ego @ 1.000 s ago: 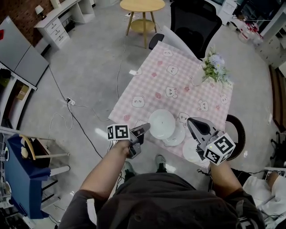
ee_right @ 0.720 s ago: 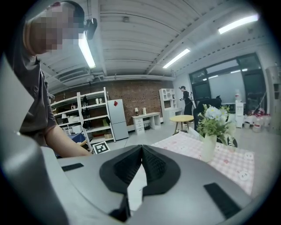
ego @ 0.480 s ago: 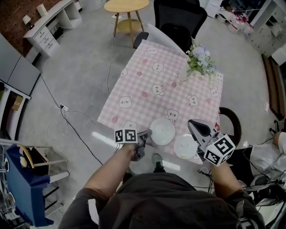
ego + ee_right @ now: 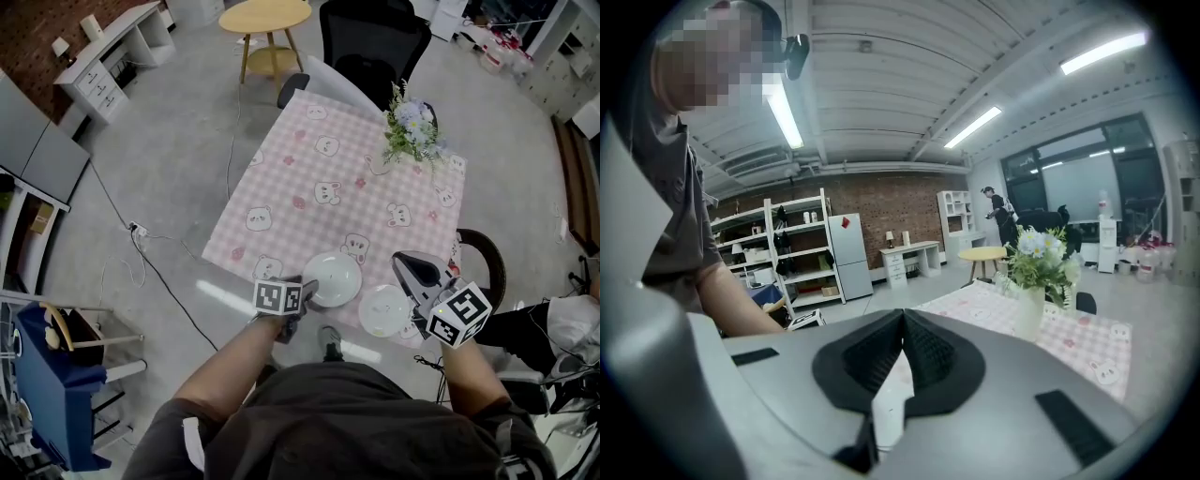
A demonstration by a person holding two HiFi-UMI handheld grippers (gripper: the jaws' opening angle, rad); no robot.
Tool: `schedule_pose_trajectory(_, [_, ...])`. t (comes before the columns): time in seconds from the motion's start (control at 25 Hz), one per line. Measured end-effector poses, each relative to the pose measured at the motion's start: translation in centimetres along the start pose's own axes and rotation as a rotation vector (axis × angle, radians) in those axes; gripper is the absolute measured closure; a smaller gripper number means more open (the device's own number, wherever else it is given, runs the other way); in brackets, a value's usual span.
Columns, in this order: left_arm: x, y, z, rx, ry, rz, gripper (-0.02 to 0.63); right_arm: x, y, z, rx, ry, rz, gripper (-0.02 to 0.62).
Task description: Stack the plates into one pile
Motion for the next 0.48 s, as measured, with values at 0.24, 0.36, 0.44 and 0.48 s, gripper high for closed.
schedule_pose_trajectory(0.24, [-0.3, 1.1, -0.1, -0.045, 0.079, -0.014, 0.408, -0.1, 0.5, 0.7, -0.015, 0.021, 0.040, 0.601])
schedule_pose_trajectory(0.36, [-0.4, 2.5, 0.3, -0.114, 0.124, -0.008, 0.408, -0.1, 0.8, 1.4, -0.026, 0.044, 0.074, 0.601])
schedule_pose_trajectory(0.44, [-1.2, 4.1, 0.5, -0.180, 0.131, -0.016, 0.408, 0.0, 1.4, 1.7, -0.031, 0.052, 0.089, 0.601])
schedule_pose_trajectory(0.48, [-1.6, 5.0, 0.7, -0.218, 0.138, -0.020, 0.410, -0.1, 1.5, 1.9, -0.034, 0.058, 0.102, 0.601])
Point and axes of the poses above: the fingertips, and each gripper's own axes: y backward along the fingers, x to its left, z out of its top, the point moved 1 cm from there along y, backward along the fingers, and after that the axes turned 15 degrees about z, right-handed, at the moved point
